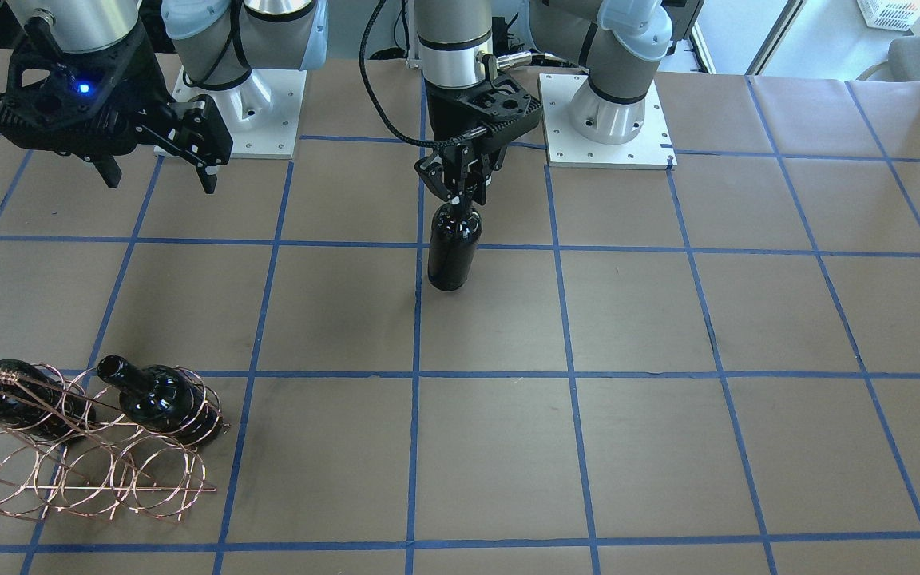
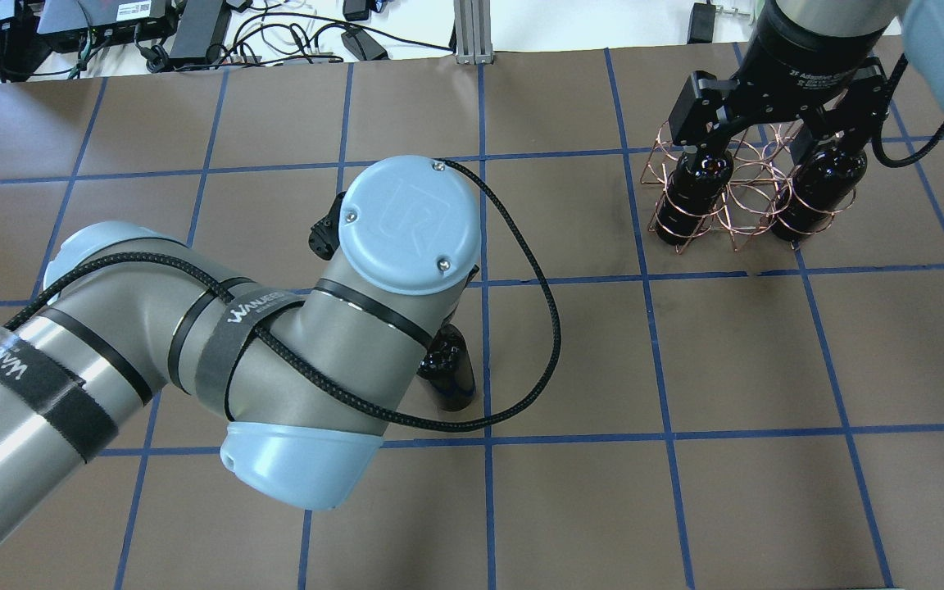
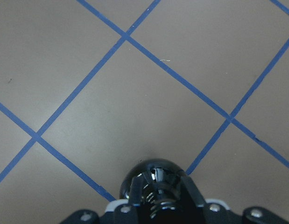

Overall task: Place wine into wine basket
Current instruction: 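Lower the bottle upright onto the table center with the left gripper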

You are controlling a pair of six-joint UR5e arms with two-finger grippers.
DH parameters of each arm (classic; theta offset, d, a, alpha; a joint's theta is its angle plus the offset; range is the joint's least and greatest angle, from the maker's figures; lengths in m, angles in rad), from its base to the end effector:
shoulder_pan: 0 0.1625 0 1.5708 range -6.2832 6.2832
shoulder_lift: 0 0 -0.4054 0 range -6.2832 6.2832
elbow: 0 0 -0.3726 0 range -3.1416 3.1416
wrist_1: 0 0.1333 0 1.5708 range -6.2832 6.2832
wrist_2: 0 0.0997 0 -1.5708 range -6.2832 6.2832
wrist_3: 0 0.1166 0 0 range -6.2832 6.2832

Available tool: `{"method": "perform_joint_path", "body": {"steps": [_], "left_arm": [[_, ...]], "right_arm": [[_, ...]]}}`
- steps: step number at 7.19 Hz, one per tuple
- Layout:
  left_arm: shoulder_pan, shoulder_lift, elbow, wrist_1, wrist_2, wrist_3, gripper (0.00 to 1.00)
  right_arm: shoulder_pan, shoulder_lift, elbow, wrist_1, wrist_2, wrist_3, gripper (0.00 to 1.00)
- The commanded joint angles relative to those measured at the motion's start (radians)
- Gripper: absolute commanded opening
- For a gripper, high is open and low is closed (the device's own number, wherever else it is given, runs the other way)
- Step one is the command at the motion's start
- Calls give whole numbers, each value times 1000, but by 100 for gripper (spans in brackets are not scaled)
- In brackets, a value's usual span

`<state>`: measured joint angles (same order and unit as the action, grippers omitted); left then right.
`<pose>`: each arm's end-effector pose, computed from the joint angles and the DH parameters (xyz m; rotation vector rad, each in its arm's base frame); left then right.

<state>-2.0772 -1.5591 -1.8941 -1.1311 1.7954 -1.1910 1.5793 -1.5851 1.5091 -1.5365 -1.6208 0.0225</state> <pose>-0.3186 -0.3531 0.3536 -1.0495 2.8793 -0.3892 0.1315 -0.4691 0.4840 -0.0233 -3.0915 0.0657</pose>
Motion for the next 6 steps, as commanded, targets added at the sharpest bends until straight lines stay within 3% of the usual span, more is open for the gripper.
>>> {"method": "perform_joint_path", "body": {"steps": [1, 6], "left_arm": [[-4, 7, 1, -42, 1, -4, 6], [-35, -12, 1, -45, -2, -67, 6]], "right_arm": [[-1, 2, -1, -1, -2, -1, 100], [-1, 1, 0, -1, -16, -1, 100]]}}
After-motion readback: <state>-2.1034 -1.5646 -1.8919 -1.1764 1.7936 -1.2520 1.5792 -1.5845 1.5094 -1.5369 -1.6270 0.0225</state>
